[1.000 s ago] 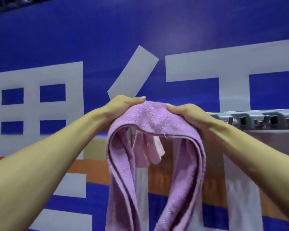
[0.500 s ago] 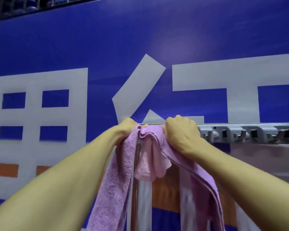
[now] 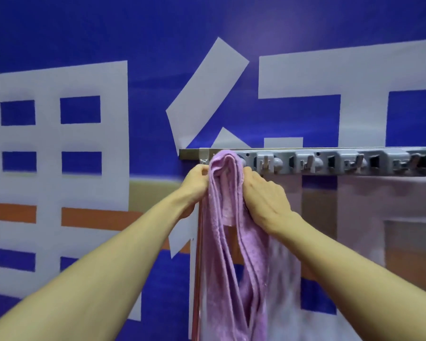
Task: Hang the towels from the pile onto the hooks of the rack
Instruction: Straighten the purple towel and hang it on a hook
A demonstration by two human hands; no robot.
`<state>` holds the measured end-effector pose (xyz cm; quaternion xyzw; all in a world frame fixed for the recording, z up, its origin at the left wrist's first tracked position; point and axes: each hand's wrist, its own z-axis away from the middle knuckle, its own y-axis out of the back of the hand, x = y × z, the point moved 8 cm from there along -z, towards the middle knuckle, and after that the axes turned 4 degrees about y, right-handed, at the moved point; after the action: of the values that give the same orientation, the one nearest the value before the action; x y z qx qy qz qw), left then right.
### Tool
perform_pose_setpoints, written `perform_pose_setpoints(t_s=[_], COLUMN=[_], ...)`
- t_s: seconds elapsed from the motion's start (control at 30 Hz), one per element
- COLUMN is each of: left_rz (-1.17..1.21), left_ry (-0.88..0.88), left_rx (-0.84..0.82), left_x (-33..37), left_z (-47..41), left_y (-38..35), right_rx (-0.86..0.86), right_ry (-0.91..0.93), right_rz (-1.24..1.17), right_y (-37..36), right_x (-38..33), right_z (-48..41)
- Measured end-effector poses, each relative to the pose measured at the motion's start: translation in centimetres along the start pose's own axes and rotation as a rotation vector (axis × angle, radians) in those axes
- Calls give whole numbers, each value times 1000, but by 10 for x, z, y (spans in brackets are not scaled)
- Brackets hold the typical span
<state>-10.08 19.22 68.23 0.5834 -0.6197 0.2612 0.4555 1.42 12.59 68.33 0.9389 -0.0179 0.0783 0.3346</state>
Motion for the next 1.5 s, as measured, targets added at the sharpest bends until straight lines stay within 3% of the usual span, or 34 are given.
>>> perform_pose_setpoints(t_s=[0.1,0.27,0.43,0.63,0.8,1.03,1.2,1.5], left_rz=[-94,-18,31,50,17,-109,-236,-366], left_ry=[-25,-27,-8,-15,105,256,415,500], left_rx=[67,209,215,319,116,-160,-364,-704], left_x=[-10,-18,-19,-17,-40,-83,-146,-249], left_z=[10,31,65,131,192,280,343,410], left_y=[4,19,28,33,-1,-71,-133,-253], right_rx=[-45,-114,-158,-182,-327,-577,-843,-1050], right_ry=[-115,-279,-343,-295,-207,-249,-71,-220], right_rz=[-216,-550,-566,-521,-509,-645,-468,-533], right_y=[-10,-24,-27,-2,20,15,-14,-96], right_x=[3,9,19,16,-1,8,13,55], right_z=[0,7,32,85,153,281,381,512])
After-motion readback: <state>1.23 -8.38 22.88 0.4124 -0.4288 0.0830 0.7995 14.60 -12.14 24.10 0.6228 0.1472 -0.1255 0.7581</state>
